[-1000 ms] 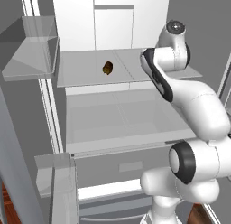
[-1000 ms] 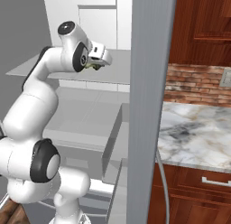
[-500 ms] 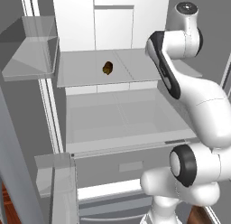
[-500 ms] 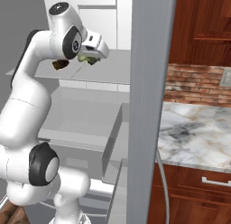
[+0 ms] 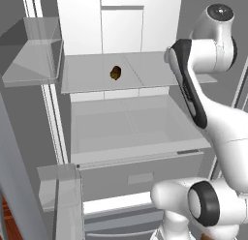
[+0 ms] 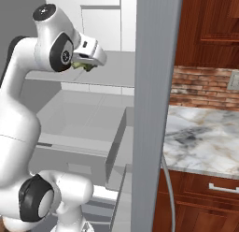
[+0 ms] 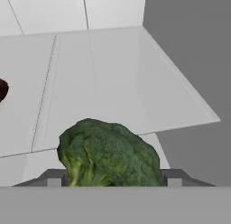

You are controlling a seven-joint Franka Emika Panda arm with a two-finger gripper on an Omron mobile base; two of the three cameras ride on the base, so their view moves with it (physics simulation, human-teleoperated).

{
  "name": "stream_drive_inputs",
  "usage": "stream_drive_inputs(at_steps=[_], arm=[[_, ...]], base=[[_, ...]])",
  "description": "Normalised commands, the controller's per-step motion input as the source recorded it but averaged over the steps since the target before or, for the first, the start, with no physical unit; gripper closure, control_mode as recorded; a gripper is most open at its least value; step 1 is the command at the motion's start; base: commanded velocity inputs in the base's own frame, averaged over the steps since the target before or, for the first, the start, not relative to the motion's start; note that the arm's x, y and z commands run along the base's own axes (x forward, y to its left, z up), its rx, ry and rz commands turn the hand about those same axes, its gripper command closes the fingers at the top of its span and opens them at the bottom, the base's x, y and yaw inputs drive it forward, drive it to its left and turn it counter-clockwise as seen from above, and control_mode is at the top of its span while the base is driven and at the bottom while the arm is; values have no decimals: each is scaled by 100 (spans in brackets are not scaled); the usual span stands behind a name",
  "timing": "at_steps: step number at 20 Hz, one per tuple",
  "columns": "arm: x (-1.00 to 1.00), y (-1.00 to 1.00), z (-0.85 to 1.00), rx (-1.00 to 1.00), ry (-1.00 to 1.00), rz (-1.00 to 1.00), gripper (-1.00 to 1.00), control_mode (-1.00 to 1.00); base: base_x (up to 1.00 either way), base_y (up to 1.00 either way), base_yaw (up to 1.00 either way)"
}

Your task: Gather the broccoli and sweet potato from the fridge and place them on a tray on the dining counter. Then gather the chicken drumstick and fish from the fridge and place them on the other tray.

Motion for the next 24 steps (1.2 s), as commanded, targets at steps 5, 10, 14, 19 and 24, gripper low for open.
stream_drive_inputs(at_steps=[5, 10, 14, 19, 24], arm=[[-52, 0, 0, 0, 0, 0, 100, -100], [-49, 6, -8, 0, -1, 0, 100, -100], [-26, 17, -15, 0, -5, 0, 100, -100], [-10, 15, -12, 0, -8, 6, 100, -100], [-20, 4, -2, 0, -2, 8, 100, -100]], base=[[0, 0, 0], [0, 0, 0], [0, 0, 0], [0, 0, 0], [0, 0, 0]])
